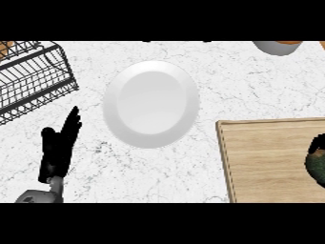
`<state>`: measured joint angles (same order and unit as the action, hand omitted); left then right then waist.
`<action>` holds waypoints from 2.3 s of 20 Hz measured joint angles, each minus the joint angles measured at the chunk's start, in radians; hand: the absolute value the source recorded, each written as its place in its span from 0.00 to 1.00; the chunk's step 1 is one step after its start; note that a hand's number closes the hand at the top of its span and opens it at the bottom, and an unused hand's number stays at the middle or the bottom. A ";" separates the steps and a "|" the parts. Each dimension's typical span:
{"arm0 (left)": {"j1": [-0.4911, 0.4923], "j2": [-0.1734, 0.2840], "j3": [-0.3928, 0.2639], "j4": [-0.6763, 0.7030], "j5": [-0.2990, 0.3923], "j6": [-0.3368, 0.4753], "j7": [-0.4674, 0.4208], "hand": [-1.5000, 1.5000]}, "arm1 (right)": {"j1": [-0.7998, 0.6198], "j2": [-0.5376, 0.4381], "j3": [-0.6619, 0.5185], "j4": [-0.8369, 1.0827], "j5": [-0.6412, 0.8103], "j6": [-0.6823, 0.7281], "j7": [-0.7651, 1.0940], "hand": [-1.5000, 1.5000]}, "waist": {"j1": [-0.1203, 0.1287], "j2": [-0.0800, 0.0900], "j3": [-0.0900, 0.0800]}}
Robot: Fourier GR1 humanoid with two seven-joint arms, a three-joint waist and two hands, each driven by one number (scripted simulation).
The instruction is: Pick the squash from the tray and place it in the plate
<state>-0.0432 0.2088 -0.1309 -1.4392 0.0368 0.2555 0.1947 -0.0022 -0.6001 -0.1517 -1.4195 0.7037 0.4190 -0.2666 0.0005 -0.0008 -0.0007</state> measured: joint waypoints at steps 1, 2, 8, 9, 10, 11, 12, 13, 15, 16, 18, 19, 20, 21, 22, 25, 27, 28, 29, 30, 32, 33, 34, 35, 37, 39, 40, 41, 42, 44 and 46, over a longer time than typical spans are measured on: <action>0.015 -0.003 -0.002 -0.005 -0.005 -0.002 -0.009 0.50 | -0.002 0.001 -0.007 0.010 0.011 -0.021 -0.014 1.00 | 0.000 0.000 0.000; 0.017 -0.001 0.004 -0.007 -0.003 -0.011 -0.009 0.50 | 0.008 0.001 -0.019 -0.003 0.014 -0.031 -0.017 1.00 | -0.001 0.000 0.001; 0.003 -0.014 -0.018 -0.022 -0.022 -0.015 0.013 0.50 | -0.074 0.201 0.093 -0.130 0.105 -0.115 0.212 1.00 | 0.033 0.002 -0.003; -0.002 -0.014 -0.024 -0.020 -0.023 -0.021 0.013 0.50 | -0.099 0.252 0.131 -0.140 0.126 -0.130 0.256 1.00 | 0.051 0.005 -0.004; -0.009 -0.015 -0.031 -0.020 -0.025 -0.027 0.012 0.50 | -0.124 0.300 0.165 -0.144 0.145 -0.143 0.296 1.00 | 0.071 0.009 -0.005; -0.013 -0.015 -0.037 -0.018 -0.025 -0.034 0.012 0.50 | -0.152 0.345 0.197 -0.148 0.171 -0.160 0.341 1.00 | 0.088 0.011 -0.006; -0.020 -0.014 -0.041 -0.018 -0.026 -0.039 0.012 0.50 | -0.180 0.390 0.228 -0.150 0.201 -0.178 0.387 1.00 | 0.102 0.011 -0.006; -0.026 -0.018 -0.046 -0.016 -0.027 -0.041 0.013 0.50 | -0.214 0.433 0.256 -0.150 0.231 -0.195 0.435 1.00 | 0.113 0.012 -0.007; -0.038 -0.019 -0.053 -0.013 -0.029 -0.047 0.019 0.50 | -0.283 0.497 0.316 -0.146 0.288 -0.229 0.536 1.00 | 0.131 0.012 -0.008; -0.042 -0.020 -0.056 -0.013 -0.028 -0.053 0.019 0.50 | -0.318 0.519 0.347 -0.144 0.310 -0.248 0.589 1.00 | 0.137 0.010 -0.008; -0.057 -0.023 -0.061 -0.009 -0.029 -0.056 0.027 0.50 | -0.389 0.550 0.405 -0.133 0.343 -0.295 0.693 1.00 | 0.145 0.010 -0.007; -0.061 -0.024 -0.063 -0.007 -0.029 -0.058 0.030 0.50 | -0.425 0.561 0.430 -0.130 0.362 -0.323 0.745 1.00 | 0.148 0.009 -0.006; -0.065 -0.026 -0.062 -0.003 -0.030 -0.056 0.031 0.50 | -0.460 0.569 0.452 -0.128 0.381 -0.355 0.798 1.00 | 0.147 0.008 -0.006; -0.067 -0.027 -0.064 -0.002 -0.032 -0.056 0.033 0.50 | -0.497 0.576 0.473 -0.126 0.405 -0.383 0.853 1.00 | 0.146 0.006 -0.006; -0.070 -0.026 -0.061 0.001 -0.031 -0.056 0.034 0.50 | -0.535 0.581 0.493 -0.122 0.429 -0.407 0.910 1.00 | 0.144 0.005 -0.006; -0.076 -0.027 -0.059 0.007 -0.031 -0.056 0.040 0.50 | -0.650 0.591 0.547 -0.080 0.484 -0.473 1.089 1.00 | 0.141 0.006 -0.005; -0.082 -0.025 -0.055 0.007 -0.029 -0.058 0.044 0.50 | -0.720 0.594 0.586 -0.036 0.503 -0.508 1.207 1.00 | 0.138 0.007 -0.004; -0.086 -0.022 -0.052 0.006 -0.027 -0.061 0.048 0.50 | -0.757 0.594 0.604 -0.009 0.509 -0.520 1.253 1.00 | 0.137 0.007 -0.004; -0.086 -0.021 -0.051 0.008 -0.028 -0.061 0.044 0.50 | -0.792 0.594 0.617 0.016 0.507 -0.530 1.294 1.00 | 0.137 0.009 -0.004; -0.087 -0.022 -0.048 0.010 -0.028 -0.059 0.042 0.50 | -0.823 0.594 0.628 0.046 0.504 -0.542 1.320 1.00 | 0.134 0.010 -0.004; -0.090 -0.026 -0.044 0.018 -0.031 -0.052 0.040 0.50 | -0.868 0.592 0.661 0.098 0.495 -0.565 1.360 1.00 | 0.123 0.011 -0.003; -0.091 -0.026 -0.043 0.014 -0.031 -0.051 0.041 0.50 | -0.892 0.591 0.665 0.130 0.483 -0.575 1.370 1.00 | 0.121 0.012 -0.003; -0.087 -0.027 -0.039 0.018 -0.030 -0.051 0.035 0.50 | -0.908 0.591 0.678 0.156 0.476 -0.586 1.381 1.00 | 0.116 0.012 -0.003; -0.083 -0.024 -0.035 0.019 -0.028 -0.051 0.034 0.50 | -0.924 0.590 0.686 0.183 0.469 -0.595 1.391 1.00 | 0.112 0.012 -0.002; -0.078 -0.027 -0.036 0.015 -0.031 -0.046 0.035 0.50 | -0.957 0.589 0.690 0.239 0.446 -0.614 1.402 1.00 | 0.105 0.013 -0.002; -0.078 -0.033 -0.034 0.022 -0.038 -0.036 0.030 0.50 | -0.984 0.589 0.691 0.295 0.418 -0.637 1.403 1.00 | 0.095 0.014 -0.001; -0.087 -0.032 -0.028 0.030 -0.037 -0.036 0.033 0.50 | -0.994 0.589 0.691 0.322 0.402 -0.649 1.402 1.00 | 0.090 0.014 -0.001; -0.091 -0.030 -0.020 0.038 -0.036 -0.035 0.030 0.50 | -1.004 0.589 0.690 0.349 0.392 -0.657 1.401 1.00 | 0.084 0.014 -0.001; -0.089 -0.030 -0.018 0.043 -0.035 -0.037 0.026 0.50 | -1.020 0.589 0.687 0.380 0.377 -0.665 1.399 1.00 | 0.081 0.014 -0.001; -0.077 -0.027 -0.016 0.027 -0.032 -0.040 0.031 0.50 | -1.033 0.589 0.688 0.436 0.343 -0.682 1.393 1.00 | 0.079 0.013 -0.001; -0.077 -0.038 -0.023 0.024 -0.039 -0.032 0.036 0.50 | -1.040 0.590 0.686 0.488 0.297 -0.701 1.382 1.00 | 0.077 0.014 0.000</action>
<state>-0.1204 0.1713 -0.1541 -1.4149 -0.0023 0.2234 0.2308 -1.0417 -0.0101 0.5347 -0.9313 1.0007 -0.2817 1.1155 0.0776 0.0135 -0.0012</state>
